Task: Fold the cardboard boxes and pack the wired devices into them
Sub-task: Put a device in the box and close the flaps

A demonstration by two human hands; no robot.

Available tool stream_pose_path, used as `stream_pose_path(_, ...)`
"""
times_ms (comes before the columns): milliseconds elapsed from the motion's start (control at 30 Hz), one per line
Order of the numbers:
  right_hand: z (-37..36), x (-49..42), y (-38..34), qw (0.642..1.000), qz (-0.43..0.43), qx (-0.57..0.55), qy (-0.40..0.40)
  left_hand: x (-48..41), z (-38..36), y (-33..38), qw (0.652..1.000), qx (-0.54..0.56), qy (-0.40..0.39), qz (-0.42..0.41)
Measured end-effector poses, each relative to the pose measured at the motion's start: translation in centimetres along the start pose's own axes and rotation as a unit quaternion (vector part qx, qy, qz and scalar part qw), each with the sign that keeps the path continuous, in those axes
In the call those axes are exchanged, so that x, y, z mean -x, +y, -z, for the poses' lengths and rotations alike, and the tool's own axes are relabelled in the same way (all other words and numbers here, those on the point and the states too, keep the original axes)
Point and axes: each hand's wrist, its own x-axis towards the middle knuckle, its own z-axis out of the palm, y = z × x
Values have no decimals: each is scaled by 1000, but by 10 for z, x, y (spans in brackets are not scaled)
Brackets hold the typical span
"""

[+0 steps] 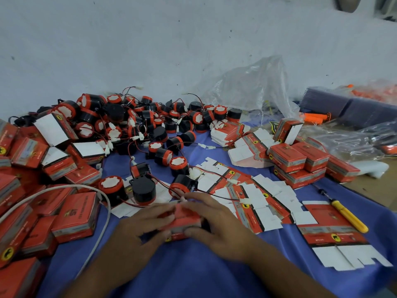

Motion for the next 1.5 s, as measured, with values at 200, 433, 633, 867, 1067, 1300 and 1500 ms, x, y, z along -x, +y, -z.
stream_pose_path(200,-3,-11,-17,937,-101,-309,131,-4,-11,8,916,341,74,200)
stream_pose_path(433,-16,-17,-24,941,-71,-303,134,2,-12,7,905,384,-75,168)
stream_pose_path(633,-9,-22,-29,949,-84,-295,73,4,-15,0,877,434,-48,200)
stream_pose_path(867,-6,-24,-32,943,-117,-303,69,4,-17,-9,906,373,-42,197)
stream_pose_path(1067,-11,-23,-32,933,-112,-326,99,6,-17,-11,914,357,-48,189)
stream_pose_path(1300,-19,-23,-37,924,-101,-343,136,7,-16,-6,905,379,-45,189)
stream_pose_path(1500,-19,-21,-42,907,-132,-383,115,7,-16,-5,903,383,-49,188)
